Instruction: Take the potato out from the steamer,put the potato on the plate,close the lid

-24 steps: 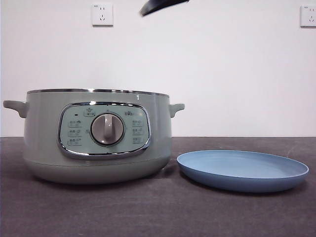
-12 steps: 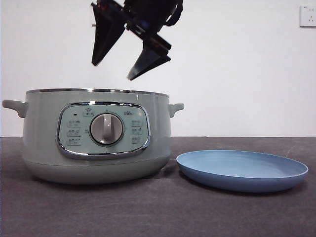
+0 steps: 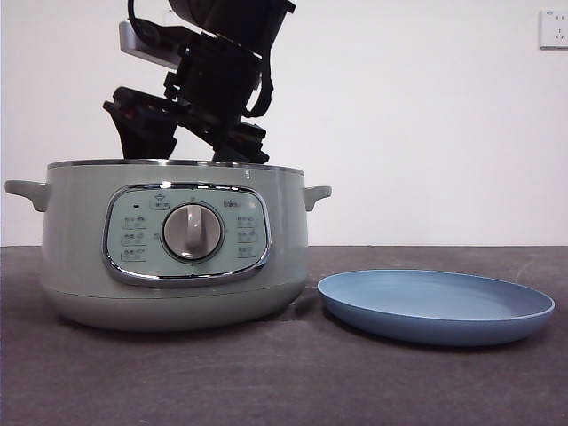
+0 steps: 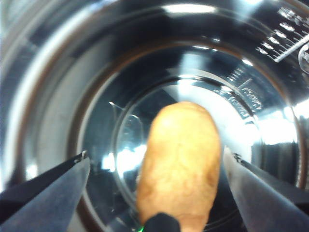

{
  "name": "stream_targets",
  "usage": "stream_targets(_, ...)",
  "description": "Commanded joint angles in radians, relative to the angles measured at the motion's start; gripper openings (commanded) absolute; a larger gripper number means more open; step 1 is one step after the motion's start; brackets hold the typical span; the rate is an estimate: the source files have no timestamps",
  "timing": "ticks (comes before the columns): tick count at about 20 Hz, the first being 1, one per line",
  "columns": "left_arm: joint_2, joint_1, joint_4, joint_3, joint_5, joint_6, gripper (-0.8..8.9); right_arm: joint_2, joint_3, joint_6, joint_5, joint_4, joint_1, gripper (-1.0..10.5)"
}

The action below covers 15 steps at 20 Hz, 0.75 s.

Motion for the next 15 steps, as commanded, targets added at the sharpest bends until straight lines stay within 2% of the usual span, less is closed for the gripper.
stream_targets(1, -0.011, 0.0, -0.05, 0.009, -0.001, 0.005, -0.08, 0.027, 0.0, -0.008, 0.004, 0.003, -0.008, 4.7)
stream_targets(6, -0.011, 0.0, -0.05, 0.009, 0.049, 0.004, -0.08, 0.068, 0.0, -0.008, 0.004, -0.002, -0.013, 4.7)
stream_targets(7, -0.011, 0.0, -0.05, 0.009, 0.049, 0.004, -0.08, 0.068, 0.0, -0.008, 0.005, 0.003, -0.013, 4.3)
stream_targets(8, -0.011, 0.0, -0.05, 0.009, 0.049, 0.004, -0.08, 0.068, 0.0, -0.008, 0.008, 0.008, -0.012, 2.6)
stream_targets(9, -0.011, 0.0, -0.05, 0.009, 0.049, 0.004, -0.08, 0.068, 0.0, -0.008, 0.007, 0.005, -0.011, 0.4)
stream_targets(10, -0.011, 0.0, -0.05, 0.009, 0.049, 0.004, -0.08, 0.066, 0.001, -0.008, 0.008, 0.005, -0.012, -0.1)
stream_targets(13, -0.003, 0.0, -0.05, 0.009, 0.049, 0.005, -0.08, 0.016, 0.004, -0.016, 0.077, -0.016, -0.015, -0.1)
stream_targets(15, 0.019, 0.0, -0.05, 0.009, 0.048, 0.005, -0.08, -0.08, 0.015, -0.016, 0.085, -0.057, -0.026, -0.1)
